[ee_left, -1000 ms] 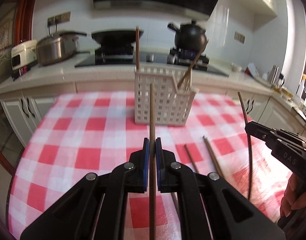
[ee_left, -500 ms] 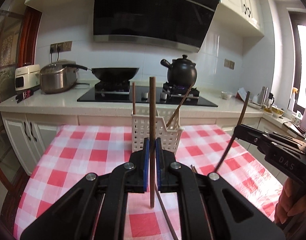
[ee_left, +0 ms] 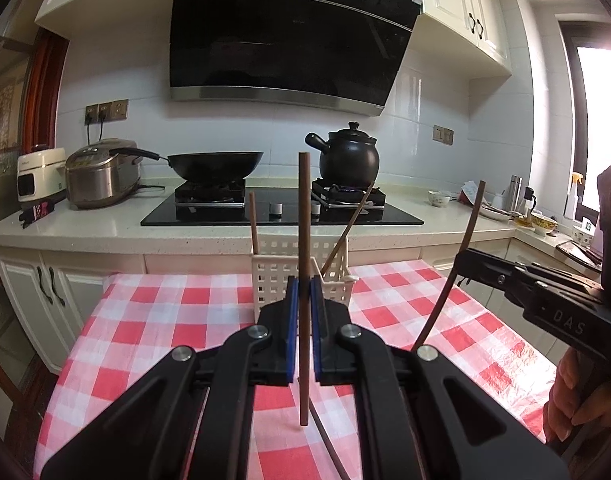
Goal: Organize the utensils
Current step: 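Lift both chopsticks upright and carry them over the white basket, then open both grippers to drop the chopsticks into the basket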
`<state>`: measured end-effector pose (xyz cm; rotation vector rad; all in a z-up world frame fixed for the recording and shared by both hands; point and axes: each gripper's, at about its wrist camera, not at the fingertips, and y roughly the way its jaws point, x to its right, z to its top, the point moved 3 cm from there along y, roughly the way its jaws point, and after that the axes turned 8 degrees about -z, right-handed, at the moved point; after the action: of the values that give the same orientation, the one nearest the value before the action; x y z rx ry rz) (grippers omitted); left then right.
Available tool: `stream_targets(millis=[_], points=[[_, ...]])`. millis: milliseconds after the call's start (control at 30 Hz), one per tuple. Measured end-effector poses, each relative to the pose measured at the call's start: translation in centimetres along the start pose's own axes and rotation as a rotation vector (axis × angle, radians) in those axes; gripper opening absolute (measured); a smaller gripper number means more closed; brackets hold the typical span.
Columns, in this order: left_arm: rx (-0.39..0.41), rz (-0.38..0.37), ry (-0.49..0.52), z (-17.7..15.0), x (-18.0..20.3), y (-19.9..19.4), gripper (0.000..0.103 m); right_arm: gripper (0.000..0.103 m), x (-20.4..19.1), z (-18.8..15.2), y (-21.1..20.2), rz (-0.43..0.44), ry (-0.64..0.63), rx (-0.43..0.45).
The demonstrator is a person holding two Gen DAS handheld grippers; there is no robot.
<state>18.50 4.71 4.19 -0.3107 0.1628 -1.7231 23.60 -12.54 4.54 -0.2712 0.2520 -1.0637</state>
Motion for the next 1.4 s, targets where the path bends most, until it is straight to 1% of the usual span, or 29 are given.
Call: stream_targets(millis=[100,267,367,467,733,833,933,1033,1100,1267,1400], points=[[0.0,-0.005,0.006,0.5,-0.1,0.6,0.006,0.006,0.2,0.6,0.5,0.002,-0.005,0.006],[0.011,-0.012,0.016,2.2,-0.5,1.9,0.006,0.006,0.7,2.7,1.7,-0.006,-0.028,0.037],[0.035,-0.032,0.008,4.0,-1.1,2.6,0.006,0.006,1.1,4.3,2.6,-0.008,-0.026,0.058],[0.064,-0.037,0.018,5.9,-1.4,3.5,0.006,0.006,1.5,6.0,3.7,-0.008,-0.02,0.082],[0.131,-0.066,0.035,12.2,-1.9,6.2,0.006,0.006,2.0,11.0,6.6,-0.014,-0.047,0.13],[0.147,-0.058,0.031,13.8,-2.6,7.6,0.006,0.006,2.4,12.1,8.0,-0.017,-0.046,0.131],[0.146,-0.062,0.001,15.1,-3.8,9.5,0.006,0.006,2.7,12.5,10.0,-0.018,-0.044,0.112],[0.138,-0.07,-0.024,15.8,-4.6,11.1,0.006,0.006,3.0,12.5,11.6,-0.022,-0.047,0.094],[0.13,-0.061,-0.031,15.8,-5.0,12.4,0.006,0.006,3.0,12.3,12.6,-0.024,-0.05,0.08],[0.085,-0.011,-0.048,14.0,-6.2,15.3,0.006,0.006,3.1,11.0,15.9,-0.02,-0.052,0.02],[0.021,0.029,-0.054,12.1,-7.4,17.5,0.007,0.006,3.3,9.6,18.3,-0.006,-0.046,-0.05]])
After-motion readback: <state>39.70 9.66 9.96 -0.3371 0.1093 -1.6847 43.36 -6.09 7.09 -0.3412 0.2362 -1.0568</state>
